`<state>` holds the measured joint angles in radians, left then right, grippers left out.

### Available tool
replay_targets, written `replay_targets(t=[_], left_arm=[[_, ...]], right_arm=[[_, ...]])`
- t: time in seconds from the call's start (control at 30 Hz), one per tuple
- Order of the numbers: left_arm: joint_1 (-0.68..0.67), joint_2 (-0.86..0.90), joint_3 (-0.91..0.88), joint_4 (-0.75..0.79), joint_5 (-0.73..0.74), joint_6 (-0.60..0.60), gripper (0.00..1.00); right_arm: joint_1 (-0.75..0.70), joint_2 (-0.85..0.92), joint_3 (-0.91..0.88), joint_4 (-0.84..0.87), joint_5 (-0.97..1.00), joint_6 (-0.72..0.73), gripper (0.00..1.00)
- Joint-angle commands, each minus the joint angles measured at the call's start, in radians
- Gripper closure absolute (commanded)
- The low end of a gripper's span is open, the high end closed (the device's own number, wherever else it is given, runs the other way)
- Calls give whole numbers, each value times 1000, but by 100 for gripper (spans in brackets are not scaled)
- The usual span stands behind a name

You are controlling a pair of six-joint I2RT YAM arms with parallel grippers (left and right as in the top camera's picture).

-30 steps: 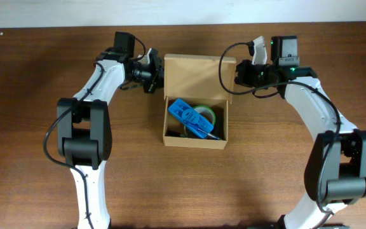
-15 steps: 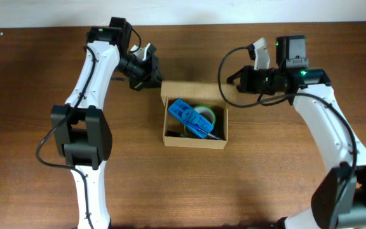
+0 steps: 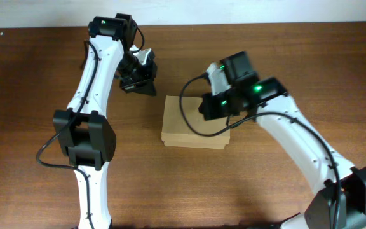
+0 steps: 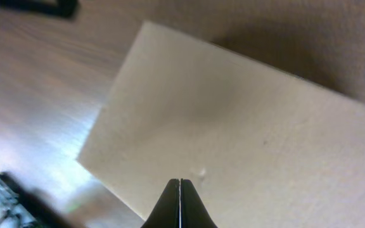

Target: Pack container

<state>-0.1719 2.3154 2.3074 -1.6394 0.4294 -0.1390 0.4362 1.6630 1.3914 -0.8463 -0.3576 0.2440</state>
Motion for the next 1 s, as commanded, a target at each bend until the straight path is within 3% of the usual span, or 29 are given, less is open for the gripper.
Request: replay_targets(t=[0.0,0.3,0.6,0.9,0.93,0.97], left_arm=[[2,7,51,-13,-164,-41,98],[2,7,109,-48,-343,-171,98],[2,7,110,-48,-367,-213,98],[3,7,110,-48,-366,-213,98],[3,6,110,-48,-363,-212,97],[2,5,110,-48,-356,-212,89]], right_arm=[[73,-18,17,-11,212,54,96],[180,72,17,-35,305,105,96],[182,176,17,-60,317,105,96],[182,174,17,-76,296,101,96],[182,166,17,-75,275,89,97],[182,156,18,-74,254,75,96]])
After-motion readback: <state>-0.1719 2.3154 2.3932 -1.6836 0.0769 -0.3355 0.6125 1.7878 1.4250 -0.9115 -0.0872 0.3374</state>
